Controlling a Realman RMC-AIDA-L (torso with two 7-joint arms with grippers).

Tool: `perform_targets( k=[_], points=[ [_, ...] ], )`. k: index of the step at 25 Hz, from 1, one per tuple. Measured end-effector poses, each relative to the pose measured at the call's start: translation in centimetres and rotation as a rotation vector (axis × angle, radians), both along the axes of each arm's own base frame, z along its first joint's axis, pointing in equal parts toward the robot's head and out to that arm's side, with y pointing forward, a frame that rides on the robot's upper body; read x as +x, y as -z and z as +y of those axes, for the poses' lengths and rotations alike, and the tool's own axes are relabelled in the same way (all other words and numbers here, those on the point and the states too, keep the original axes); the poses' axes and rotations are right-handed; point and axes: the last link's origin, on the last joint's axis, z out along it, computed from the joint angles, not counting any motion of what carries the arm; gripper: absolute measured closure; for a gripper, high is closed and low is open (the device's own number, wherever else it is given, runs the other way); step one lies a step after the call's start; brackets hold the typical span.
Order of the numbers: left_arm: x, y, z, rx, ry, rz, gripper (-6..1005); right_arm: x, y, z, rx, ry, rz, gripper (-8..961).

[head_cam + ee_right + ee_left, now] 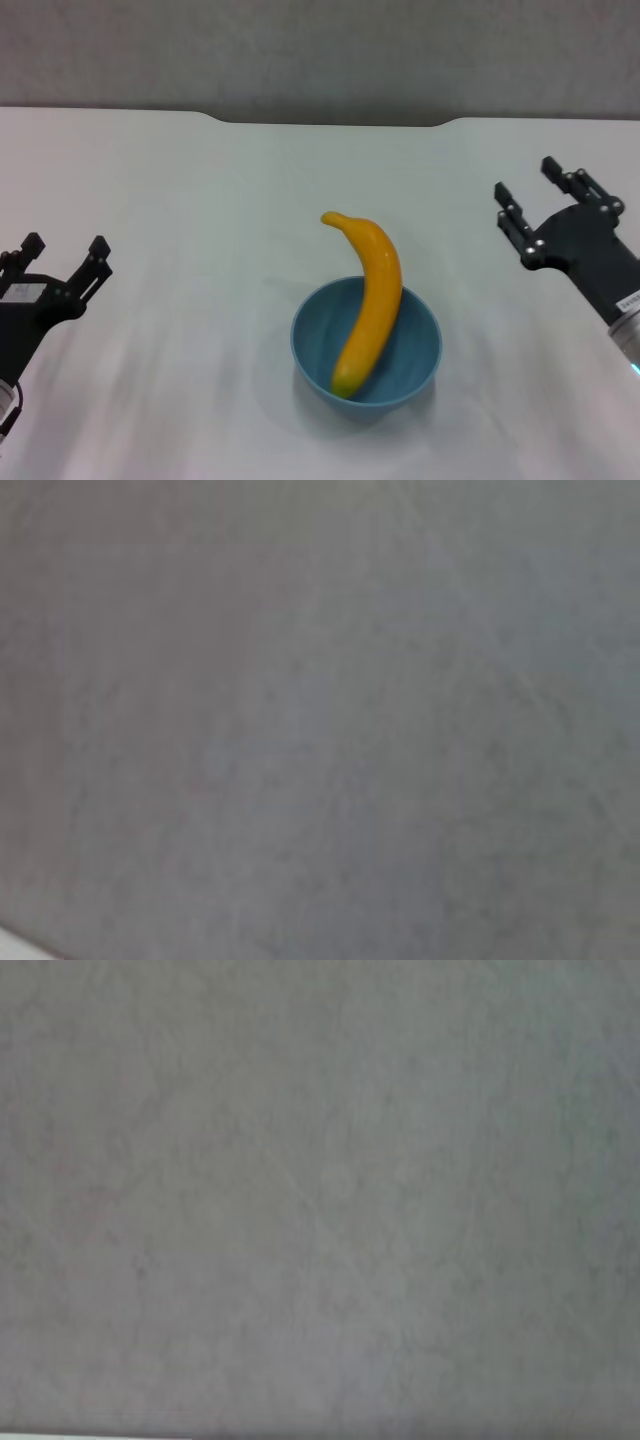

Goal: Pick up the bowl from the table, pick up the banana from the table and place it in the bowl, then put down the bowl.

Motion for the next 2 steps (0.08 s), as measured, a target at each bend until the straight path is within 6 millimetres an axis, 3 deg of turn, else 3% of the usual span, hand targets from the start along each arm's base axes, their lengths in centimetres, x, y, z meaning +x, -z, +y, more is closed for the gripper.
perform_targets(
  k=[2],
  points=[
    [0.00, 0.09, 0.17, -0.006, -0.001, 0.004, 113, 0.36, -0.55, -0.09, 0.017, 0.019, 0.045, 368]
  ],
)
